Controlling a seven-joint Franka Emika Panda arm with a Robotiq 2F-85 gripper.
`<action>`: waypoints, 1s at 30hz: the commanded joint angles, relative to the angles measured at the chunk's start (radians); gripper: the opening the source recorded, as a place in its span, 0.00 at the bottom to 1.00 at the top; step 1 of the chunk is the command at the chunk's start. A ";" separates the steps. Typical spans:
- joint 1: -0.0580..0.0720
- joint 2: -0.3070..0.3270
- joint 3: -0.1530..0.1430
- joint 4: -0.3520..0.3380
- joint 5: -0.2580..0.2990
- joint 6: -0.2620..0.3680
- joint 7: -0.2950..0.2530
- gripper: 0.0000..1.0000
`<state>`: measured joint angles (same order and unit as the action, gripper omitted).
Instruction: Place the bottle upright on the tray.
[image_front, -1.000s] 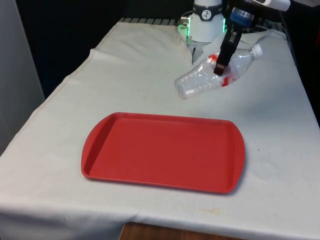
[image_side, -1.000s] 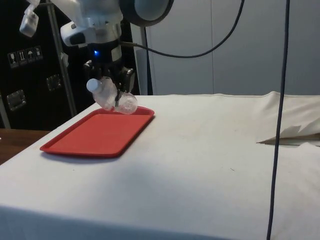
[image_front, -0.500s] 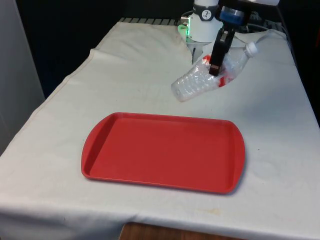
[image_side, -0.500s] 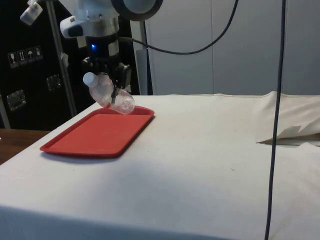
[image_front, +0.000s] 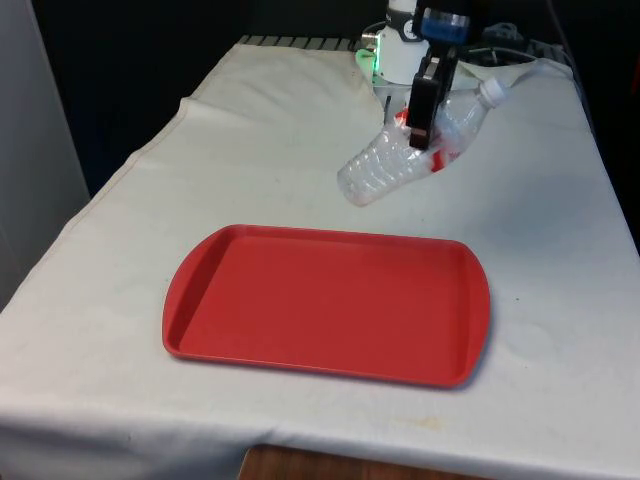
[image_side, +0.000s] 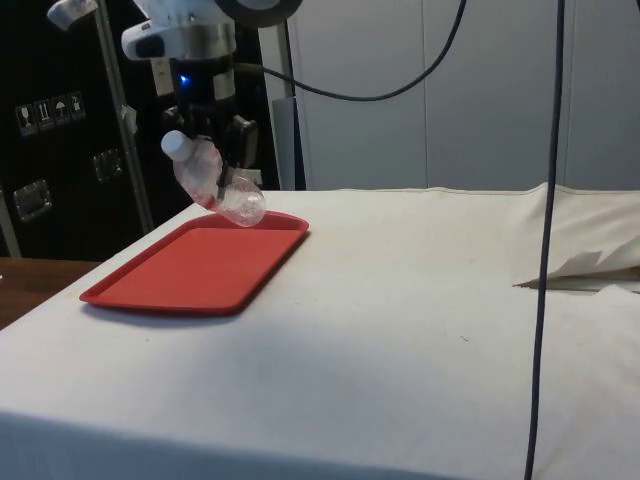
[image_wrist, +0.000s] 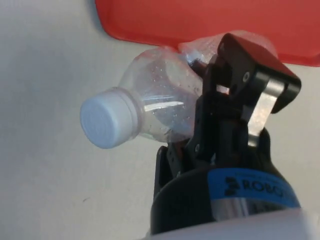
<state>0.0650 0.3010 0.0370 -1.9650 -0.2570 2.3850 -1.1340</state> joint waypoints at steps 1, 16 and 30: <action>-0.009 0.005 0.004 0.006 0.020 0.008 -0.019 0.00; -0.015 0.031 -0.034 0.063 0.180 0.005 -0.149 0.00; -0.019 0.079 -0.062 0.135 0.325 0.005 -0.258 0.00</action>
<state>0.0550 0.3760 -0.0330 -1.8350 0.0580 2.3860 -1.3830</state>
